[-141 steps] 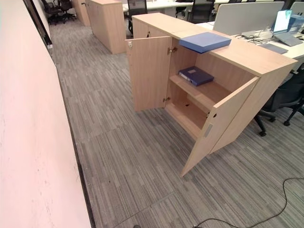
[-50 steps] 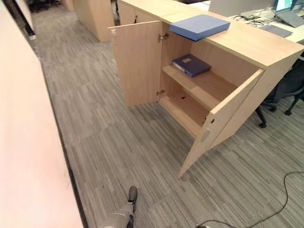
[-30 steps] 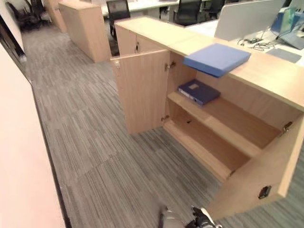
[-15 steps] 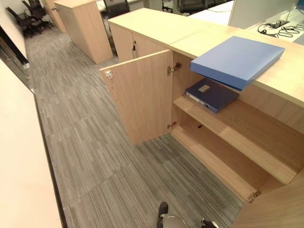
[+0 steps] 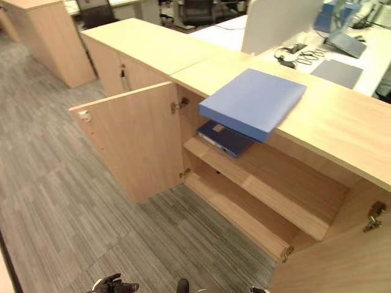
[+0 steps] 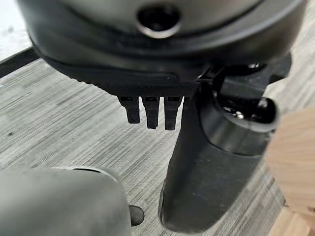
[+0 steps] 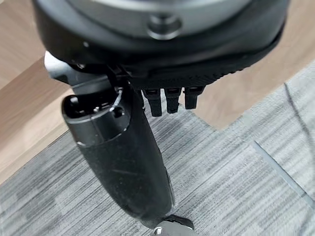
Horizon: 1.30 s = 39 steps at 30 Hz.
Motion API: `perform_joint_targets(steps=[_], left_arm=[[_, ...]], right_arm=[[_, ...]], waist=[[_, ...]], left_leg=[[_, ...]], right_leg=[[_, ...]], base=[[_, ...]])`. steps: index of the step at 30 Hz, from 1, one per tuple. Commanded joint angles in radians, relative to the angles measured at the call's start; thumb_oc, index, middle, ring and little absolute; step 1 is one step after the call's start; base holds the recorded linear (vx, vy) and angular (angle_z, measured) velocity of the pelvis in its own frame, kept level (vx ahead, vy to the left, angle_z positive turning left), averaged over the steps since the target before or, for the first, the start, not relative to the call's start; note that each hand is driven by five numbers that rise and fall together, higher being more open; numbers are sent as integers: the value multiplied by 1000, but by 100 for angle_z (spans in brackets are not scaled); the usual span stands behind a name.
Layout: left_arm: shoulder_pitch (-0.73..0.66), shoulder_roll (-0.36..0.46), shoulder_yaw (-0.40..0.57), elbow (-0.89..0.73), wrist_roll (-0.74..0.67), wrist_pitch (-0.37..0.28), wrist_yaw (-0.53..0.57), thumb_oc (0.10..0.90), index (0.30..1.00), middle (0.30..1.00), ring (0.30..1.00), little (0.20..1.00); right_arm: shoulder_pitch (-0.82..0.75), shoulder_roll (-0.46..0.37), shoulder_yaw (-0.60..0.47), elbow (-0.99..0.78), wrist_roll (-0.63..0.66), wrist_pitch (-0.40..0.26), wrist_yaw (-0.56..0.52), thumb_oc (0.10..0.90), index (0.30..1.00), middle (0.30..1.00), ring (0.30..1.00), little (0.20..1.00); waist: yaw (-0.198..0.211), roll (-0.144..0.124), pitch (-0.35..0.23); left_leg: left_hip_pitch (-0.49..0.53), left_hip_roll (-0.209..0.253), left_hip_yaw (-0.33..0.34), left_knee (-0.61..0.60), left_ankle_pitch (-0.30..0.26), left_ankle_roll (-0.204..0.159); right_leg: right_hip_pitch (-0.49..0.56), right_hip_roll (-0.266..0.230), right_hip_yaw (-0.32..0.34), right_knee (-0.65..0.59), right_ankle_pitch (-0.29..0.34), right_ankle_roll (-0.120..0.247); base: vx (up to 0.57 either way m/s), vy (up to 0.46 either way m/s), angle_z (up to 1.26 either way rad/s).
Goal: Put the empty folder in the office cabinet
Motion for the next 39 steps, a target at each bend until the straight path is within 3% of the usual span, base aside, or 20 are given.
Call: perform_joint_targets(steps=[1,3,4,6,7,8,12,14,17,23,31,39], left_arm=[[-11,30,1,-60,-66,-25,25,800,900,900,900,900],[0,44,6,-177,-138,-47,23,800,900,900,900,900],[0,44,6,-177,-138,-47,23,800,900,900,900,900],[12,55,17,-270,-180,-59,20,800,900,900,900,900],[12,55,17,-270,-180,-59,20,800,900,900,900,900],[16,62,23,-363,-211,-59,6,800,900,900,900,900],[32,64,58,-530,-306,-85,17,800,900,900,900,900],[39,62,66,-578,-322,-97,32,800,900,900,900,900],[45,77,95,-713,-319,-108,71,800,900,900,900,900],[18,82,126,-760,-342,-105,109,800,900,900,900,900],[-1,129,150,-850,-210,-67,134,800,900,900,900,900],[71,121,200,-867,-244,-36,122,800,900,900,900,900]], right_arm=[[1,-56,-6,-15,19,-8,-11,800,900,900,900,900],[13,-59,7,-39,-11,-8,-8,800,900,900,900,900],[13,-58,7,-39,-11,-8,-8,800,900,900,900,900],[13,-65,24,-59,-38,-6,1,800,900,900,900,900],[13,-65,24,-59,-38,-6,1,800,900,900,900,900],[14,-71,46,-80,-80,5,17,800,900,900,900,900],[28,-84,72,-128,-141,16,39,800,900,900,900,900],[43,-83,67,-150,-156,17,43,800,900,900,900,900],[64,-82,51,-171,-161,24,48,800,900,900,900,900],[68,-66,43,-210,-161,41,62,800,900,900,900,900],[80,-60,35,-272,-167,53,78,800,900,900,900,900],[87,-51,25,-260,-176,73,100,800,900,900,900,900]], waist=[[33,-17,42],[60,-29,62],[59,-31,60],[81,-19,64],[81,-19,64],[95,1,60],[112,22,52],[107,28,37],[90,32,5],[67,51,-35],[54,71,-63],[74,78,-58]], left_leg=[[-71,2,-10,-209,74,80],[-159,-41,-89,-314,75,62],[-160,-42,-89,-317,78,62],[-195,-98,-184,-422,114,48],[-195,-98,-184,-423,114,48],[-204,-126,-270,-501,165,32],[-179,-122,-335,-586,191,19],[-142,-107,-330,-622,193,15],[-57,-88,-248,-712,192,33],[10,-106,-182,-764,162,68],[35,-141,-165,-764,125,106],[47,-166,-182,-764,116,127]], right_leg=[[40,-96,-21,16,-43,194],[83,-96,41,11,-37,203],[81,-98,41,10,-37,203],[102,-84,98,16,-39,215],[102,-84,98,16,-39,215],[121,-63,168,31,-47,221],[143,-38,275,43,-62,235],[145,-40,284,38,-72,239],[137,-71,322,32,-72,272],[126,-103,362,43,-79,308],[103,-138,369,49,-72,346],[72,-152,338,111,-80,357]], base=[[118,16,-81],[113,53,-102],[114,74,-137],[99,84,-152],[177,141,-170],[175,119,-140],[144,148,-147],[146,180,-116],[151,280,-71],[77,182,-59],[9,134,-39],[-19,89,2]])
